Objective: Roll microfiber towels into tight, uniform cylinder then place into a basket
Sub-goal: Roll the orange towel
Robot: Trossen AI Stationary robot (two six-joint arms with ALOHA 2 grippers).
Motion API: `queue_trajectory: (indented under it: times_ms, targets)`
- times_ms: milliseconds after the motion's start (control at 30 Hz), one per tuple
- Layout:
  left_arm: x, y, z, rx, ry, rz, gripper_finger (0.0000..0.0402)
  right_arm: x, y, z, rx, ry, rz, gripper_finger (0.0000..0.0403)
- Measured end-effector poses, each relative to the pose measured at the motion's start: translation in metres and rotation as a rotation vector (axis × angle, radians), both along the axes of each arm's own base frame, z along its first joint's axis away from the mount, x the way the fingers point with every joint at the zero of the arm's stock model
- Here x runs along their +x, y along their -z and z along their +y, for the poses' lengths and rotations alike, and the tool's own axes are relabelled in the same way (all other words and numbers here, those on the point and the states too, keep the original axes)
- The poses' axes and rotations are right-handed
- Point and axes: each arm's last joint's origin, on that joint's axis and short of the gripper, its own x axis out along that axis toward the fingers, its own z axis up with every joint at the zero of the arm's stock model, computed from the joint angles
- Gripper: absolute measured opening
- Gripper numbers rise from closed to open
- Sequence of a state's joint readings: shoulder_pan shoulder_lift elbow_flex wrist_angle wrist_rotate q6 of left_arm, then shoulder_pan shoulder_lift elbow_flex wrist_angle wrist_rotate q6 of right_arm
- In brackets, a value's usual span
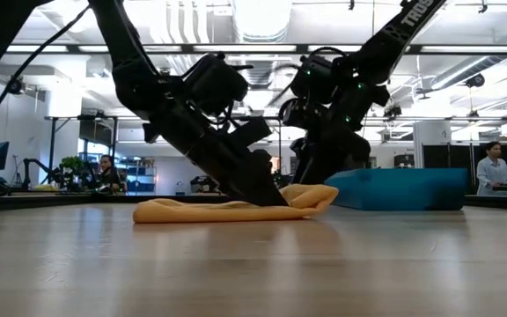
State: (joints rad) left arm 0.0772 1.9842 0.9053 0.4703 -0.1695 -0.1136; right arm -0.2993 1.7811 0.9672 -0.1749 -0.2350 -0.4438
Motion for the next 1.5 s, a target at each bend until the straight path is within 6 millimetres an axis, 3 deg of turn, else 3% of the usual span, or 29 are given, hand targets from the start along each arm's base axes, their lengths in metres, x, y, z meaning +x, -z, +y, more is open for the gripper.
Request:
queue_trajectory:
  times_ms: [267, 467, 600, 833, 967, 1500]
  targets:
    - [-0.002, -0.01, 0.001, 0.079, 0.028, 0.017, 0.0334, 0.001, 0.008, 0.0, 0.012, -0.005, 0.021, 0.0192]
    - [-0.007, -0.042, -0.003, 0.129, 0.068, -0.02, 0.0336, 0.001, 0.011, 0.0, 0.018, -0.002, 0.03, 0.0192]
    - [-0.021, -0.059, -0.011, 0.043, 0.037, 0.06, 0.0336, 0.001, 0.011, 0.0, 0.02, 0.0, 0.031, 0.0192]
    - [-0.044, -0.041, -0.021, -0.133, -0.035, 0.263, 0.0336, 0.001, 0.012, 0.0, 0.018, -0.005, 0.034, 0.0192]
    - [-0.042, -0.03, -0.02, -0.138, -0.039, 0.288, 0.0336, 0.001, 0.013, 0.001, 0.02, -0.006, 0.036, 0.0191]
    - [-0.037, -0.03, -0.019, -0.142, -0.026, 0.287, 0.0336, 0.015, 0.002, 0.015, 0.074, 0.008, -0.036, 0.0191]
